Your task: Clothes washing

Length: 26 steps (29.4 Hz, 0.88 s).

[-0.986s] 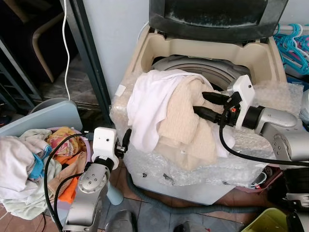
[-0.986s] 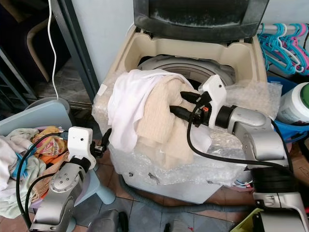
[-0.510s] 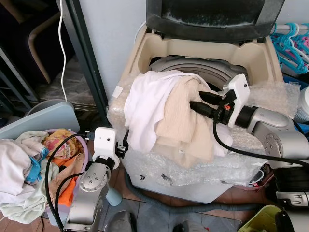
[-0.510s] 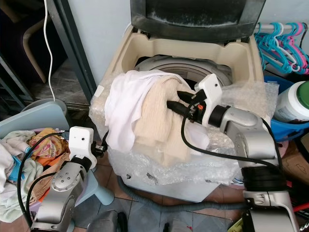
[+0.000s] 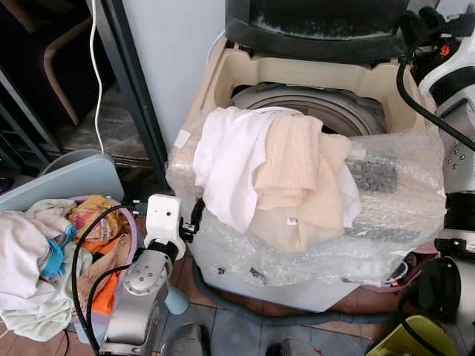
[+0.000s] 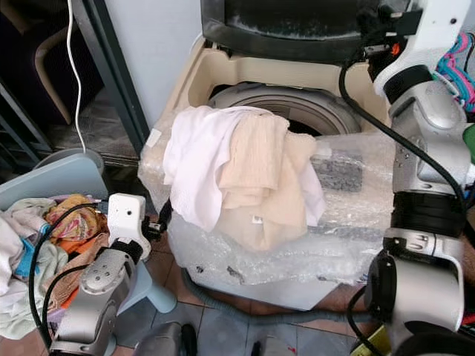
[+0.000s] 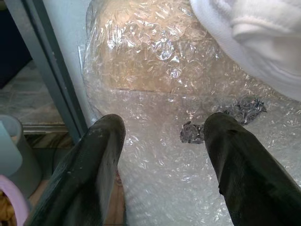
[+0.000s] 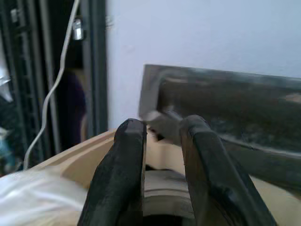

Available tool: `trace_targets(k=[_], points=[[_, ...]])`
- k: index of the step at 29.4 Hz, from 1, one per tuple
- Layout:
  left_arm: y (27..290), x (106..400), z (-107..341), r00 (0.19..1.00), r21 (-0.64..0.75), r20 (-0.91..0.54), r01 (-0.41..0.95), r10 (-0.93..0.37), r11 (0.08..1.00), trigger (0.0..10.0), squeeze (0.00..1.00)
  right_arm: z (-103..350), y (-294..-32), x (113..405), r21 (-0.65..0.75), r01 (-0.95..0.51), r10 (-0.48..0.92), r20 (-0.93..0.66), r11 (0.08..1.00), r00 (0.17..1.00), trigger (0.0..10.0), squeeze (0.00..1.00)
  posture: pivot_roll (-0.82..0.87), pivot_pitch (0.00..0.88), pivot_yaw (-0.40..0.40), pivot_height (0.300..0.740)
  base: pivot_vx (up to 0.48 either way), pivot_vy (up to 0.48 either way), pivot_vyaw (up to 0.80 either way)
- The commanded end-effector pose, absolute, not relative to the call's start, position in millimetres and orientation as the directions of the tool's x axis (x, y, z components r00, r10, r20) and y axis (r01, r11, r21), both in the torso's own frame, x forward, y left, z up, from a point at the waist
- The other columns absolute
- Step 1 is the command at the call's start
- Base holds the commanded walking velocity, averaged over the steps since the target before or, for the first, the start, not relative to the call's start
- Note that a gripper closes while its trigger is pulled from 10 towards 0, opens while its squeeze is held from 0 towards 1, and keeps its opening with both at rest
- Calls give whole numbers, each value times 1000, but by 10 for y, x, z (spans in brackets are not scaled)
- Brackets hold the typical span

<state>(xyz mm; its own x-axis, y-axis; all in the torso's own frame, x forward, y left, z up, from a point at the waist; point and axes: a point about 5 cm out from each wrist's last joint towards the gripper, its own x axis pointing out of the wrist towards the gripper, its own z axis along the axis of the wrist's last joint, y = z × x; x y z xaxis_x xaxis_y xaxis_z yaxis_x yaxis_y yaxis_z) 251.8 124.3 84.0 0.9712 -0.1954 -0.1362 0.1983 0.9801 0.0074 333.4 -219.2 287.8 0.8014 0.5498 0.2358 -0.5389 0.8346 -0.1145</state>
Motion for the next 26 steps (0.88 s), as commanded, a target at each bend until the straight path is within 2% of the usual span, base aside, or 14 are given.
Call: trace_targets(k=[1, 5, 9, 17, 19, 21, 24, 26], points=[[1271, 2526, 824, 971, 13, -148, 193, -189, 981, 10000, 0, 2726, -1898, 3147, -118, -765, 774, 107, 633, 624, 10000, 1000, -35, 44, 27, 740, 0, 0, 0], [1262, 2546, 827, 970, 16, -146, 199, -194, 980, 10000, 0, 2447, -1778, 3041, -66, -828, 830, 16, 557, 558, 10000, 1000, -39, 43, 31, 740, 0, 0, 0], [1254, 2560, 845, 970, 19, -139, 203, -199, 979, 10000, 0, 2244, -1682, 3037, -72, -831, 832, -17, 552, 554, 10000, 1000, -32, 44, 35, 740, 0, 0, 0], [1296, 2550, 863, 973, 28, -132, 197, -191, 980, 10000, 0, 1931, -1337, 2814, -43, -943, 931, -156, 329, 331, 10000, 1000, -14, 42, 43, 740, 0, 0, 0], [1294, 2551, 862, 972, 30, -132, 198, -193, 980, 10000, 0, 1866, -1300, 2815, -52, -950, 930, -192, 309, 313, 10000, 1000, -13, 41, 41, 740, 0, 0, 0], [1284, 2554, 864, 972, 29, -131, 201, -196, 979, 10000, 0, 1785, -1278, 2879, -98, -936, 904, -244, 337, 351, 10000, 1000, -13, 41, 41, 740, 0, 0, 0], [1274, 2556, 868, 972, 30, -130, 203, -197, 979, 10000, 0, 1686, -1295, 3096, -245, -858, 806, -299, 452, 510, 10000, 1000, -11, 41, 40, 740, 0, 0, 0], [1276, 2553, 870, 972, 31, -129, 201, -196, 979, 10000, 0, 1727, -1361, 3301, -265, -750, 706, -256, 605, 660, 10000, 1000, -5, 43, 39, 740, 0, 0, 0]])
